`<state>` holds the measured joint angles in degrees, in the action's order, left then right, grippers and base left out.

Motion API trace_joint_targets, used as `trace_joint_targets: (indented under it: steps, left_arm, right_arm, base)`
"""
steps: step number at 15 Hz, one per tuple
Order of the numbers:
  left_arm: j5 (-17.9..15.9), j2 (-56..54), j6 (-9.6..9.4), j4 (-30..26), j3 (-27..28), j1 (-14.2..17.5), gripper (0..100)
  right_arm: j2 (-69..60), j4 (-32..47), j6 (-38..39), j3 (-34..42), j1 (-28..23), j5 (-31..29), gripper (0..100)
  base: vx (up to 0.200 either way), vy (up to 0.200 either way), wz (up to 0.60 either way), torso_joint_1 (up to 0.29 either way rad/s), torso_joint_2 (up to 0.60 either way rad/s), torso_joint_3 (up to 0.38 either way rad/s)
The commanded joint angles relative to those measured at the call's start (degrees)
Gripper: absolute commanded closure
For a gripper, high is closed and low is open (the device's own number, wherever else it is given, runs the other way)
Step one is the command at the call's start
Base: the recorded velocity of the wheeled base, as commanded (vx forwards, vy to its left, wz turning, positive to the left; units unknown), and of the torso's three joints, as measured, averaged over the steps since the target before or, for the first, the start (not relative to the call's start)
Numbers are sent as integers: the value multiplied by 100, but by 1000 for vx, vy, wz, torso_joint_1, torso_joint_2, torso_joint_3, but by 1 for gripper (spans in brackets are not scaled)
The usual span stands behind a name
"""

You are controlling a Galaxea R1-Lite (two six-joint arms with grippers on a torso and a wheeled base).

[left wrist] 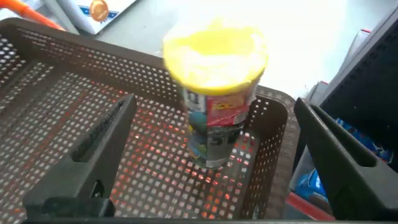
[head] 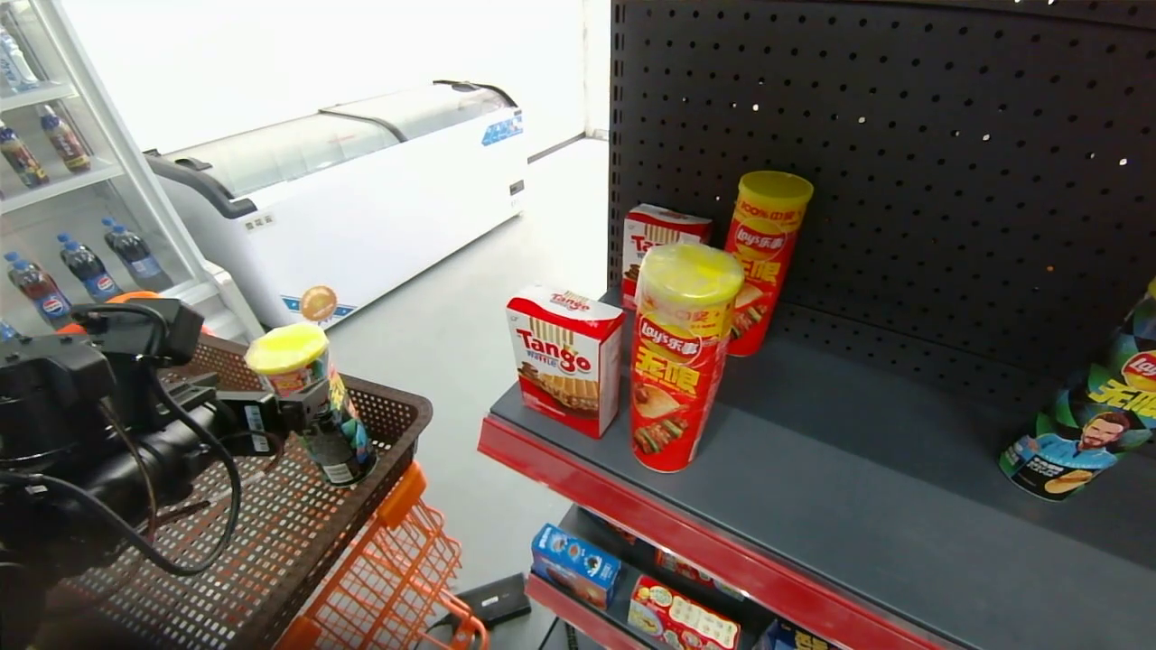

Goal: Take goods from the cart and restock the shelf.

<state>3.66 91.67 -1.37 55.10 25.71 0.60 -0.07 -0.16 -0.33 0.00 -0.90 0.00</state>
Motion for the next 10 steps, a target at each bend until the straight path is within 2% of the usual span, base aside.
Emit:
trace_joint_targets:
  steps: [1, 3, 6, 10]
  left_arm:
    - [-32, 791, 5, 282, 13, -86, 0]
    - [-32, 1054, -13, 387, -5, -60, 0]
    - [-32, 1511, -30, 967, 48, 28, 0]
    - [-14, 1951, -30, 1284, 92, 134, 0]
  right_arm:
    - [7, -2, -2, 0, 2, 0, 0]
    - [7, -2, -2, 0, 2, 0, 0]
    - [7, -2, 7, 0, 2, 0, 0]
    - [7, -2, -2, 0, 2, 0, 0]
  base:
    - [0, 0, 0, 0, 0, 0]
    - [0, 0, 0, 0, 0, 0]
    - [0, 0, 0, 0, 0, 0]
    - [0, 0, 0, 0, 0, 0]
